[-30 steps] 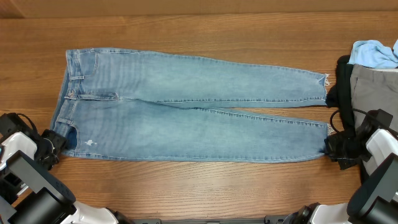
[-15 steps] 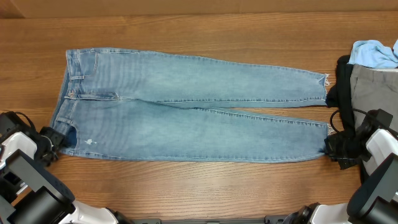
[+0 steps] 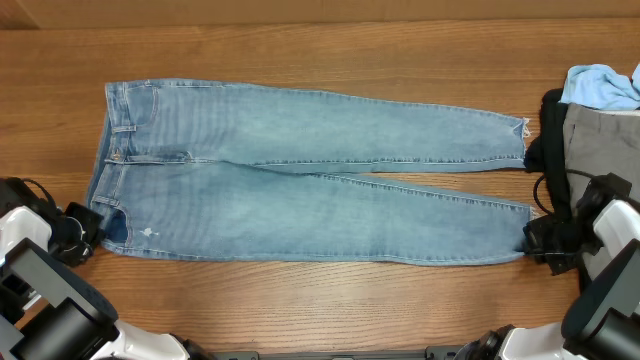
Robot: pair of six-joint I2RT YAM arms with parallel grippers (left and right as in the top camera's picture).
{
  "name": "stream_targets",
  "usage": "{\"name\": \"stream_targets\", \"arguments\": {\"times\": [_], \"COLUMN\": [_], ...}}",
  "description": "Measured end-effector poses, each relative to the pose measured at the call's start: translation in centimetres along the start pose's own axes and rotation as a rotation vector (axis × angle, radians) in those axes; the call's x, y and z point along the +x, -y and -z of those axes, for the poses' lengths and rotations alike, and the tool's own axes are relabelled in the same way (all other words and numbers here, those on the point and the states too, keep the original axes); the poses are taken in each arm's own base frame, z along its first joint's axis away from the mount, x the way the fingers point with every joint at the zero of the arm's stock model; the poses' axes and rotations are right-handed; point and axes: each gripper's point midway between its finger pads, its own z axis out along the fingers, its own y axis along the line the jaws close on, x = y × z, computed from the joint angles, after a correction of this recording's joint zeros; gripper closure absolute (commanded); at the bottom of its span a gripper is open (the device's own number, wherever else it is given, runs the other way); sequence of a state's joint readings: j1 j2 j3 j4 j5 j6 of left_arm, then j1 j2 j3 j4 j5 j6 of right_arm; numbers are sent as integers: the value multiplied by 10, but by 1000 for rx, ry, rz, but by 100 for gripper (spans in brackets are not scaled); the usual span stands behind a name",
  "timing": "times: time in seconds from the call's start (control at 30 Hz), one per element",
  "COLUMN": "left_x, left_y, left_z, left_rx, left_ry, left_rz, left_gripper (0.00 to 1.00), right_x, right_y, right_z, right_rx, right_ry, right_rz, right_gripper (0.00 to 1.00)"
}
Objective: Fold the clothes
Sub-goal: 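Lift the lower edge with both grippers and fold it up over the top half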
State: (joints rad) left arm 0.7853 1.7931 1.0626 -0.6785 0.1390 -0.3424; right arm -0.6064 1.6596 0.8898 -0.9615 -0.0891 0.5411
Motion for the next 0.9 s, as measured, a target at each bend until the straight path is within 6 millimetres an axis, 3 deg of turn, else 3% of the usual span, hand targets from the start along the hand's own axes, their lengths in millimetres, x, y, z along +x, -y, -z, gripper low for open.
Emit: {"name": "stream_targets", "arguments": {"times": [0.17,0.33,0.9], "left_x": [3,12,57], "left_y": [4,4,-40], "left_z": [26,48,105], "left_rx": [2,-1,-227], "left_ry": [-19,-25,-58], "left_rz": [13,23,29], "left_gripper": [96,96,96], "right_x": [-15,-17,-8], "right_y": [-18,-24,-18], "right_z": [34,52,79], "right_rx": [-32,-43,-24], "right_ry": [23,20,20], "right_rz": [12,26,71], "right_gripper": [96,96,96]}}
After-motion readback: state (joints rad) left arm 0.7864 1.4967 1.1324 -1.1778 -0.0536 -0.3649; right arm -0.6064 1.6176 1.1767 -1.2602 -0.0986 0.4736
